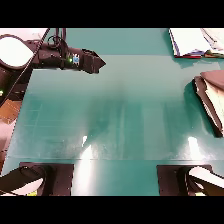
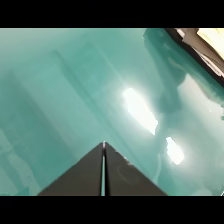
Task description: Fold the shirts.
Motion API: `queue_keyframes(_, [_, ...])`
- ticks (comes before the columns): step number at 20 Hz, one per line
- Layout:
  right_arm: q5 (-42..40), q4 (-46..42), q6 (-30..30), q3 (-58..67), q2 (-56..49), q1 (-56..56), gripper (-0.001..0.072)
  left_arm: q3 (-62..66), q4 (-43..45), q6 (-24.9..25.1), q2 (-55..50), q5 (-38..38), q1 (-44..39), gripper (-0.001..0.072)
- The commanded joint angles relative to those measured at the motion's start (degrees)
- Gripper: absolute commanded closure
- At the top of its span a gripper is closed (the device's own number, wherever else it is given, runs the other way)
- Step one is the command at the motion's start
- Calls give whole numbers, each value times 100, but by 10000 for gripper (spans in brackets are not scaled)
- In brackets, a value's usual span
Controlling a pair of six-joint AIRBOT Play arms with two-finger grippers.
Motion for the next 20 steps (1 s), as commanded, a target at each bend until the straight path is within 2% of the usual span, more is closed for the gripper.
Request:
queue_keyframes(1, [181, -328, -7, -1117, 411, -452, 469, 0, 2, 48, -2, -55, -2, 682])
queue_keyframes(2, [181, -328, -7, -1360, 487, -581, 383, 0, 2, 48, -2, -72, -2, 682])
queue_keyframes(4, [157, -323, -4, -1703, 608, -785, 123, 0, 4, 50, -2, -90, -2, 682])
queue_keyframes(5, [166, -317, -4, -1777, 649, -883, 33, 0, 7, 50, -2, -85, -2, 682])
queue_keyframes(7, [109, -199, -4, -1742, 780, -935, 32, 0, 7, 63, -2, -87, -2, 682])
queue_keyframes(10, [-79, 581, -4, -1427, 1008, -551, 33, 0, 0, 59, -2, -85, -2, 681])
queue_keyframes(13, [-195, 1305, -4, -1102, 1191, 546, 35, 0, 11, 44, -2, -33, 0, 681])
queue_keyframes(16, [-352, 1331, -11, -872, 1209, 2048, 41, 0, 55, 37, -2, -37, 0, 682])
queue_keyframes(18, [-542, 1333, -13, -833, 1209, 2986, 195, 0, 20, 39, -2, -9, -2, 682])
queue_keyframes(20, [-756, 1327, -15, -833, 1209, 3757, 449, 0, 17, 37, -2, 68, 0, 682])
